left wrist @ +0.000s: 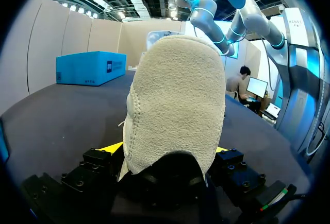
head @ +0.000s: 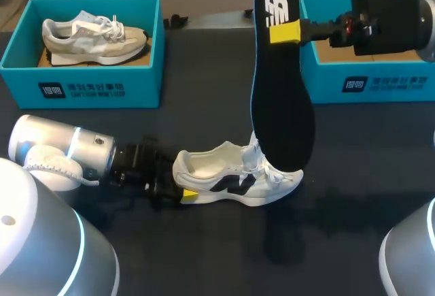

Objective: Take the shoe out of the shoebox, open the shoe tongue, remove and reinsert the insole, then place the shoe into the shoebox

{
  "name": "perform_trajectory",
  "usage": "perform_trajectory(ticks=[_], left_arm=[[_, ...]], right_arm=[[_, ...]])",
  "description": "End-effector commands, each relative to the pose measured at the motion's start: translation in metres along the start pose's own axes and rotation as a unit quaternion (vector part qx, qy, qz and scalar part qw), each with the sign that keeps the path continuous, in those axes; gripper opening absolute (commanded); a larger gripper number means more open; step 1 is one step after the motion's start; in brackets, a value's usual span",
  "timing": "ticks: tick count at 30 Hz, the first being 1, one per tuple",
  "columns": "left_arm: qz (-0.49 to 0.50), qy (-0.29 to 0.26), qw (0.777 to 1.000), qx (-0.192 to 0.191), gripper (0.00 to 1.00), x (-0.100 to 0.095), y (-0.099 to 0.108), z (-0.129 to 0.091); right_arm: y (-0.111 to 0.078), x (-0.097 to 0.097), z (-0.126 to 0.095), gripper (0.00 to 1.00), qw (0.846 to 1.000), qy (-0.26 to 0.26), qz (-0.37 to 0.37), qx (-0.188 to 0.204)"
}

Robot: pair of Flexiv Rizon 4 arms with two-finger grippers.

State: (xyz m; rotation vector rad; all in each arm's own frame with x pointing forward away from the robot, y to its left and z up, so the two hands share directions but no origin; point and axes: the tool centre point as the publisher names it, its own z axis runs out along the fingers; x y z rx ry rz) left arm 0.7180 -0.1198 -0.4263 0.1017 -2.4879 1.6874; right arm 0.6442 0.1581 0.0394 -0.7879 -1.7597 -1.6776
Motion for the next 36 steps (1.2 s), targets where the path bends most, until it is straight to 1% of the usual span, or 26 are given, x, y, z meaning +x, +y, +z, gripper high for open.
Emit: perform_trajectory(ticks=[1,2,3,4,11,13,17,20,24,25,27,36], left_arm=[[0.000,0.004,1.000,-0.003,0.18,0.002,-0.001,-0.001],[0.001,0.003,1.000,-0.004,0.23,0.004,-0.002,-0.002],[0.000,0.006,1.000,-0.003,0.33,0.004,-0.002,-0.003],[-0.002,0.006,1.000,-0.006,1.00,0.005,-0.002,-0.004],[-0.011,-0.003,1.000,-0.011,1.00,0.005,-0.005,-0.016],[-0.014,0.002,1.000,-0.010,1.00,0.005,-0.007,-0.020],[-0.025,0.005,0.999,-0.035,1.00,0.005,-0.011,-0.027],[-0.033,0.018,0.998,-0.053,1.00,0.008,-0.017,-0.032],[-0.047,0.019,0.994,-0.092,1.00,0.009,-0.022,-0.043],[-0.054,0.015,0.993,-0.107,1.00,0.009,-0.023,-0.046],[-0.063,0.019,0.992,-0.107,1.00,0.006,-0.026,-0.055],[-0.063,0.019,0.992,-0.107,1.00,0.006,-0.026,-0.055]], right_arm=[[0.000,-0.001,0.002,0.00,1.000,0.000,0.001,0.000],[0.000,-0.001,0.002,0.00,1.000,0.000,0.001,0.000],[0.000,-0.001,0.002,0.00,1.000,0.000,0.001,0.000],[0.000,-0.001,0.002,0.00,1.000,0.000,0.001,0.000],[0.000,-0.001,0.002,0.00,1.000,0.000,0.001,0.000],[0.000,-0.001,0.002,0.00,1.000,0.000,0.001,0.000],[0.000,-0.001,0.002,0.00,1.000,0.000,0.001,0.000],[0.000,-0.001,0.002,0.00,1.000,0.000,0.001,0.000],[0.000,-0.001,0.002,0.00,1.000,0.000,0.001,0.000],[0.000,-0.001,0.002,0.00,1.000,0.000,0.001,0.000],[0.000,-0.001,0.002,0.00,1.000,0.000,0.001,0.000],[0.000,-0.001,0.002,0.00,1.000,0.000,0.001,0.000]])
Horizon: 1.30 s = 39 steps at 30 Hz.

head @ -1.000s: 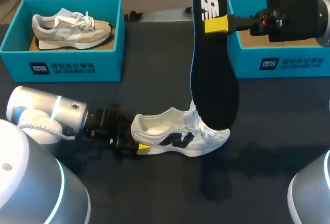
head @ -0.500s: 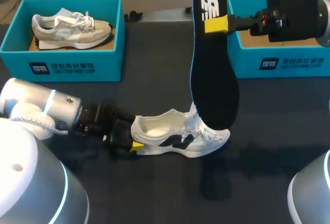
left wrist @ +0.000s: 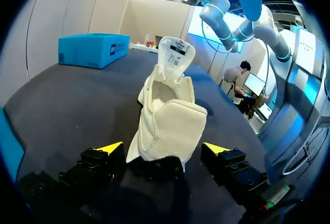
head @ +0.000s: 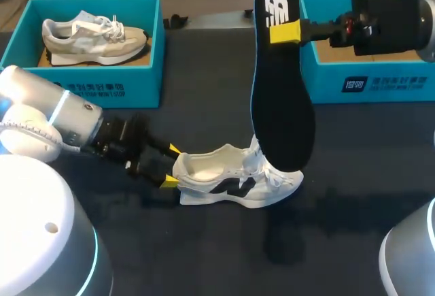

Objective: Take the shoe out of the shoebox, open the shoe tongue, remove and reinsert the insole, then place the shoe into the shoebox

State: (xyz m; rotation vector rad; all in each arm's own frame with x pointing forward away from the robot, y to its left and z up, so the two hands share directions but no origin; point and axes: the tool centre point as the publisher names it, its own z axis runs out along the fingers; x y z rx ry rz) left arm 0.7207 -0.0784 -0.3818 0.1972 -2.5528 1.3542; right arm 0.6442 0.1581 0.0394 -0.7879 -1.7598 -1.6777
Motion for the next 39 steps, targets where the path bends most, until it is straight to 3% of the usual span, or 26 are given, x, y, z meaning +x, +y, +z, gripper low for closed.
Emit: perform_trajectory(ticks=[1,3,8,21,29,35,39], left_arm=[[0.000,-0.001,1.000,-0.001,1.00,0.002,0.000,0.000],[0.000,-0.001,1.000,-0.001,1.00,0.002,0.000,0.000],[-0.009,-0.014,0.999,-0.044,1.00,0.004,-0.001,-0.007],[-0.017,-0.031,0.982,-0.187,1.00,0.007,-0.003,-0.022],[0.003,-0.033,0.958,-0.285,1.00,0.014,-0.009,-0.022],[0.013,-0.049,0.940,-0.338,1.00,0.017,-0.014,-0.026],[0.023,-0.063,0.937,-0.343,1.00,0.018,-0.015,-0.027]], right_arm=[[0.000,-0.001,0.002,0.00,1.000,0.000,0.001,0.000],[0.000,-0.001,0.002,0.00,1.000,0.000,0.001,0.000],[0.000,-0.001,0.002,0.00,1.000,0.000,0.001,0.000],[0.000,-0.001,0.002,0.00,1.000,0.000,0.001,0.000],[0.000,-0.001,0.002,0.00,1.000,0.000,0.001,0.000],[0.000,-0.001,0.002,0.00,1.000,0.000,0.001,0.000],[0.000,-0.001,0.002,0.00,1.000,0.000,0.001,0.000]])
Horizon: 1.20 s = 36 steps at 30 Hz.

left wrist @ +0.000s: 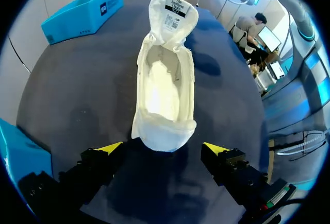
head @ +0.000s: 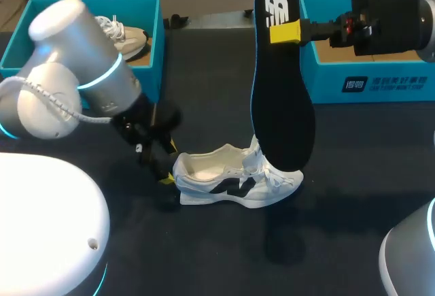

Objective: Take the shoe out of the shoebox, open the shoe tongue, remove and reinsert the insole, then place the shoe into the shoebox

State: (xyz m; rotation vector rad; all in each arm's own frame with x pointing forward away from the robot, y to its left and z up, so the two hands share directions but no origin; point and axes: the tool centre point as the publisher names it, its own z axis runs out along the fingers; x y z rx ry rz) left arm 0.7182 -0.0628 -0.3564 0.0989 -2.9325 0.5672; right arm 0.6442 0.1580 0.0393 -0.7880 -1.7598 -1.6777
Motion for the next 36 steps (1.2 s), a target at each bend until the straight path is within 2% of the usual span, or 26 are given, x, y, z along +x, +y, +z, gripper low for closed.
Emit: perform_trajectory(ticks=[1,7,9,13,23,36], left_arm=[[-0.001,-0.007,0.998,-0.056,1.00,0.008,-0.003,-0.004],[-0.001,-0.007,0.998,-0.056,1.00,0.008,-0.003,-0.004],[0.012,-0.011,0.998,-0.060,1.00,0.011,-0.010,-0.005],[0.024,-0.008,0.995,-0.094,1.00,0.009,-0.018,-0.006],[0.044,-0.024,0.988,-0.144,1.00,0.007,-0.025,-0.013],[0.050,-0.031,0.988,-0.143,1.00,0.005,-0.022,-0.019]], right_arm=[[0.000,-0.001,0.002,0.00,1.000,0.000,0.001,0.000],[0.000,-0.001,0.002,0.00,1.000,0.000,0.001,0.000],[0.000,-0.001,0.002,0.00,1.000,0.000,0.001,0.000],[0.000,-0.001,0.002,0.00,1.000,0.000,0.001,0.000],[0.000,-0.001,0.002,0.00,1.000,0.000,0.001,0.000],[0.000,-0.001,0.002,0.00,1.000,0.000,0.001,0.000]])
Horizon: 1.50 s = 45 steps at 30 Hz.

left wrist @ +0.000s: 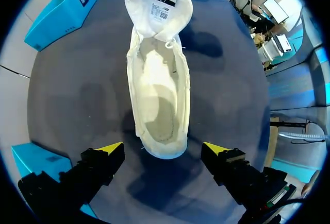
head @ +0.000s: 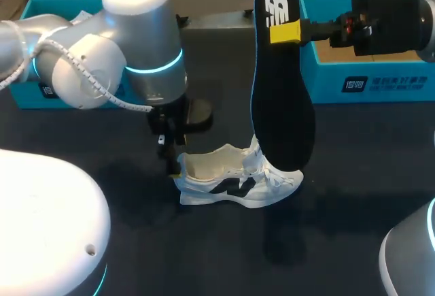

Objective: Take the shoe out of the shoebox, open the shoe tongue, remove and reinsert the insole, then place the shoe into the shoebox

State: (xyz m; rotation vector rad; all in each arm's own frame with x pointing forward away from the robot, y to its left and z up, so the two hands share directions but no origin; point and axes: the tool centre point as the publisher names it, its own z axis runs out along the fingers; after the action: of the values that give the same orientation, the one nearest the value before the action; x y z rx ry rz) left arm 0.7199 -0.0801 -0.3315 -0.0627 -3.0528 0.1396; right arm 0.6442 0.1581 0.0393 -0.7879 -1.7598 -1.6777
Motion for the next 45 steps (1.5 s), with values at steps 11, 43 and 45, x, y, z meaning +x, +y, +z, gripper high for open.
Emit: perform_trajectory(ticks=[11,43,45], left_arm=[[0.003,-0.006,1.000,0.011,1.00,0.004,0.004,-0.007],[0.005,-0.054,0.996,0.066,1.00,-0.050,-0.084,0.014],[0.012,-0.057,0.996,0.069,1.00,-0.051,-0.087,0.019]], right_arm=[[0.000,-0.001,0.002,0.00,1.000,0.000,0.001,0.000],[0.000,-0.001,0.002,0.00,1.000,0.000,0.001,0.000],[0.000,-0.001,0.002,0.00,1.000,0.000,0.001,0.000]])
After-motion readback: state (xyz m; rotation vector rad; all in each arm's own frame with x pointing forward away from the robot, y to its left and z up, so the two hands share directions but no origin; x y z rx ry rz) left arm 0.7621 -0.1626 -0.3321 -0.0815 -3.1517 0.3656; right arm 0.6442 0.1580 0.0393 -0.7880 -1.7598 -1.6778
